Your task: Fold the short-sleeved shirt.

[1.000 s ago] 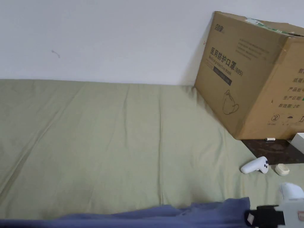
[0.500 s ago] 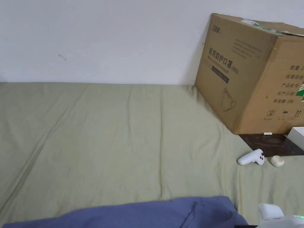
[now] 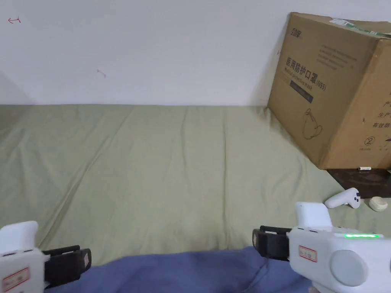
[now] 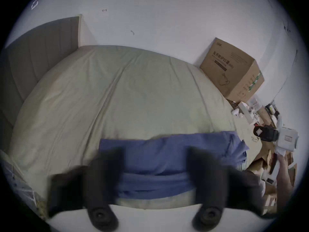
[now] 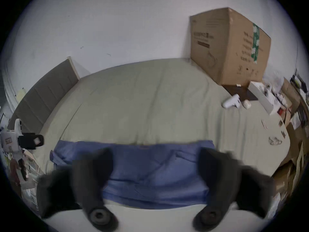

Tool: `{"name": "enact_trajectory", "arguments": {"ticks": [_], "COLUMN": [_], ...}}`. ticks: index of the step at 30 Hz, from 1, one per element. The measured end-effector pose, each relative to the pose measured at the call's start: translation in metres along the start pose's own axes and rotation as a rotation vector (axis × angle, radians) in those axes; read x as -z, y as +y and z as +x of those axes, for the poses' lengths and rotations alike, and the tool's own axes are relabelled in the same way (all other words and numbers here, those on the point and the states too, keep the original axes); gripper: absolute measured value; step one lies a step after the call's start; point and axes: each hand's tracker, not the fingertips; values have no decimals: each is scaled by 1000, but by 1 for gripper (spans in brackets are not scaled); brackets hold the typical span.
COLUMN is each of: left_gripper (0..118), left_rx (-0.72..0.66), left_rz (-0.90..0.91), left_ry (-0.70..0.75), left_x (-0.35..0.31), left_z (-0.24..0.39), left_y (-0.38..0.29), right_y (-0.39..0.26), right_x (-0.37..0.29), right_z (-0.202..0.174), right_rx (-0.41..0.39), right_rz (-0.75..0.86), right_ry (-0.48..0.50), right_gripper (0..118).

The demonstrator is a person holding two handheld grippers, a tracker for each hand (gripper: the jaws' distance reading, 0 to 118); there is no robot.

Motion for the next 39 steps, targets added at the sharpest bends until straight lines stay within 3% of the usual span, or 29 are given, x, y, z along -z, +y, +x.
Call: {"name": "enact_trajectory", "arguments": {"ticks": [1, 2, 5, 12, 16, 19, 21, 22, 23, 26, 32, 36, 39], "left_gripper": [2, 0, 0, 0, 0, 0, 13, 29, 55, 114, 118, 118, 117], "left_rx": [7, 19, 89, 114, 17, -157, -334, -404, -447, -473, -629, -657, -721], "left_rz": [-5, 0, 33, 12, -32, -87, -147, -180, -218, -242, -287, -267, -274], "left_ry": [16, 43, 82, 163, 168, -44, -322, -392, -454, -493, -597, -819, -903], "left_x": [6, 11, 14, 28, 28, 34, 41, 46, 54, 68, 117, 136, 149], "left_z": [2, 6, 22, 15, -36, -102, -146, -164, -179, -199, -216, -201, -198], "left_y": [1, 0, -6, -11, 0, 5, 3, 1, -4, -20, -50, -55, -62], "right_y": [1, 3, 7, 5, 4, 2, -2, -3, -4, -6, -2, 4, 9], "right_x": [3, 11, 24, 29, 30, 35, 34, 34, 33, 37, 38, 43, 43], "right_z": [-7, -13, -30, -56, -52, -44, -43, -42, -41, -40, -55, -64, -71], "right_rx": [6, 31, 48, -122, -91, -67, -80, -87, -88, -73, -104, -138, -147], "right_rz": [1, -6, -61, -84, -116, -149, -154, -161, -169, -195, -236, -244, -249], "right_ry": [26, 44, 64, -133, -81, -47, -40, -38, -39, -40, -40, -35, -19], "right_gripper": [21, 0, 0, 0, 0, 0, 0, 0, 0, 0, 0, 0, 0]}}
